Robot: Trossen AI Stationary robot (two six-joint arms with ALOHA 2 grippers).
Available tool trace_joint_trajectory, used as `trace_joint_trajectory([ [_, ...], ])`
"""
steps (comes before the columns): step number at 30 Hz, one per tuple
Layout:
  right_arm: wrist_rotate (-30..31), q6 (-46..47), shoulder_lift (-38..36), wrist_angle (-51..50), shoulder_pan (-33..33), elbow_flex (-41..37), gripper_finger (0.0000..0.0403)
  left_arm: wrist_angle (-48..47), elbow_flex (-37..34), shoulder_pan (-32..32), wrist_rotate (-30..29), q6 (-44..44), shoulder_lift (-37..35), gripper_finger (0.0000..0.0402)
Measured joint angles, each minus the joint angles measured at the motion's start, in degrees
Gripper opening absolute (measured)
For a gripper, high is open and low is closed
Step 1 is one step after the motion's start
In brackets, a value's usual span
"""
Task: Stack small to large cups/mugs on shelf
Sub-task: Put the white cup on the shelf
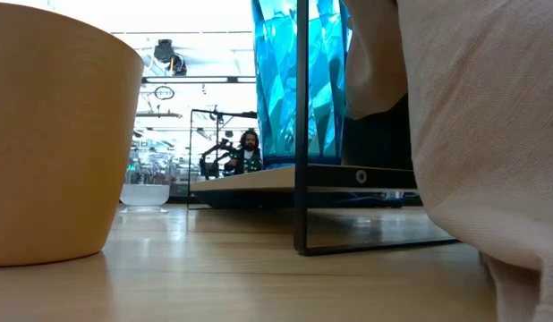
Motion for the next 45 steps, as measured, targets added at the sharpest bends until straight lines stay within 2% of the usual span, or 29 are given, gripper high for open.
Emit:
trace_joint_trajectory([
  [19,3.06,-0.12,4.03,0.12,0.99,-0.18,0.0102,0.42,0.03,0.0,0.55,0.49,-0.63,0.0031],
  [33,-0.06,0.35,4.03,3.5,0.99,-5.5,0.0101,3.07,0.04,0.0,0.39,0.35,-1.88,0.0031],
  [37,-0.32,1.03,4.03,5.65,0.99,-6.84,0.0082,3.07,0.04,0.0,0.43,0.45,-1.88,0.0031],
  [43,-1.69,1.0,4.0,7.7,1.34,-8.17,0.0011,3.07,0.04,0.0,0.45,0.97,-1.88,0.0031],
  [45,-1.73,1.1,3.9,7.3,1.36,-8.2,0.0007,3.07,0.04,0.0,0.46,0.99,-1.88,0.0031],
])
